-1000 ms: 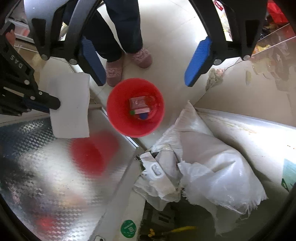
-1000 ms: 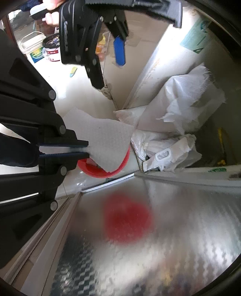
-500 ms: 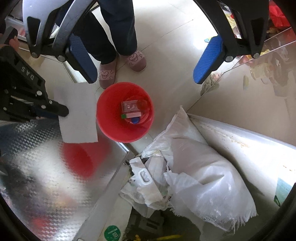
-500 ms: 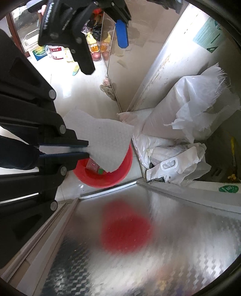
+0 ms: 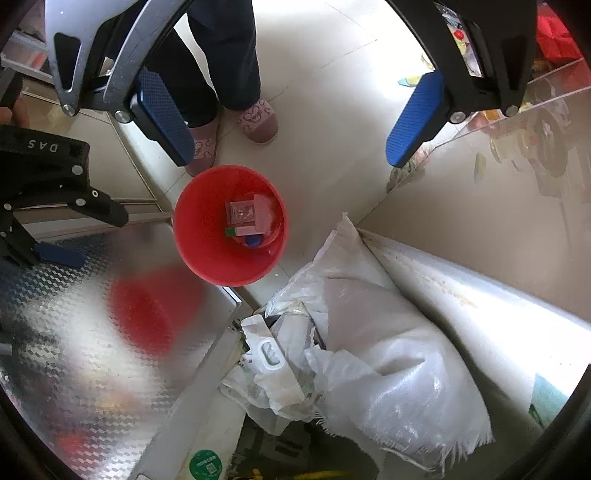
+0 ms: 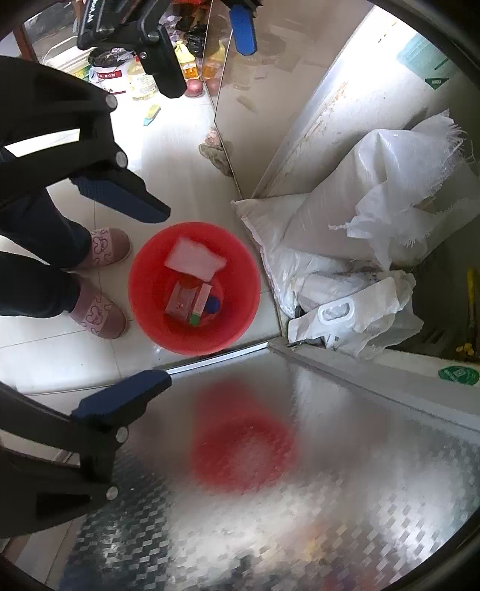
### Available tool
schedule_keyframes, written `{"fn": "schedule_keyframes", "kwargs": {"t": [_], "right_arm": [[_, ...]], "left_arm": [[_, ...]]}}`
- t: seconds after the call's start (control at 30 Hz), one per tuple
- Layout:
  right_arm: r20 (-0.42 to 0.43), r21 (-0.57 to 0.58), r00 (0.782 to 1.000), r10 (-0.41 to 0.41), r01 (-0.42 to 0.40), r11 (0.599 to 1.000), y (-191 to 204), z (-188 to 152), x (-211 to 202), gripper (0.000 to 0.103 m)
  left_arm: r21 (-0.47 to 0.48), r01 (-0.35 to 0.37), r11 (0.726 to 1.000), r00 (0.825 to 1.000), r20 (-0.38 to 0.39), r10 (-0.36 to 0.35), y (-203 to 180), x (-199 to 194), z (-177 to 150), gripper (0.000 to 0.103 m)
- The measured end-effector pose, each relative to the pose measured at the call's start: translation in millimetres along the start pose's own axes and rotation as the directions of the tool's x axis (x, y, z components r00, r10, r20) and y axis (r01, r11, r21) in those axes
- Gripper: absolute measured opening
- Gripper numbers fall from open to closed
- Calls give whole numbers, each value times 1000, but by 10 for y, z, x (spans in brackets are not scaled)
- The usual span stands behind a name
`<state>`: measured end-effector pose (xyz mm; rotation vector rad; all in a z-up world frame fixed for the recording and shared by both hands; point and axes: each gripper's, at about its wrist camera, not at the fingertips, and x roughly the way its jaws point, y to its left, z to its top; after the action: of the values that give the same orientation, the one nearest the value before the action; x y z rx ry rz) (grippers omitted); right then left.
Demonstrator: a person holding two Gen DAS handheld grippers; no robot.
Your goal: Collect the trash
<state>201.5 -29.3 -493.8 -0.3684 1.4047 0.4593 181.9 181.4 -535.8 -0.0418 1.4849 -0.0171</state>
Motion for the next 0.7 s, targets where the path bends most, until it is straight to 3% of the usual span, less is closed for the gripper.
{"fn": "schedule_keyframes", "kwargs": {"t": [0.1,0.37,0.5,0.7], "right_arm": [[6,-3,1000,-3,3,1000,-2,-13,-73,94],[40,-20,999,9,-8,1000,72,-25,-644,102],[53,-11,999,13,-13,1000,142,-14,-1197,102],[169,-42,985,21,-14,999,257,-16,-2271,102]], "left_arm": [[-10,-1,1000,1000,3,1,-1,-74,-24,103],[-49,7,999,999,45,-5,-22,-810,-114,103],[-76,30,997,994,105,-22,-8,-1488,-119,103],[-23,30,999,978,206,-25,-103,-2505,-56,103]]}}
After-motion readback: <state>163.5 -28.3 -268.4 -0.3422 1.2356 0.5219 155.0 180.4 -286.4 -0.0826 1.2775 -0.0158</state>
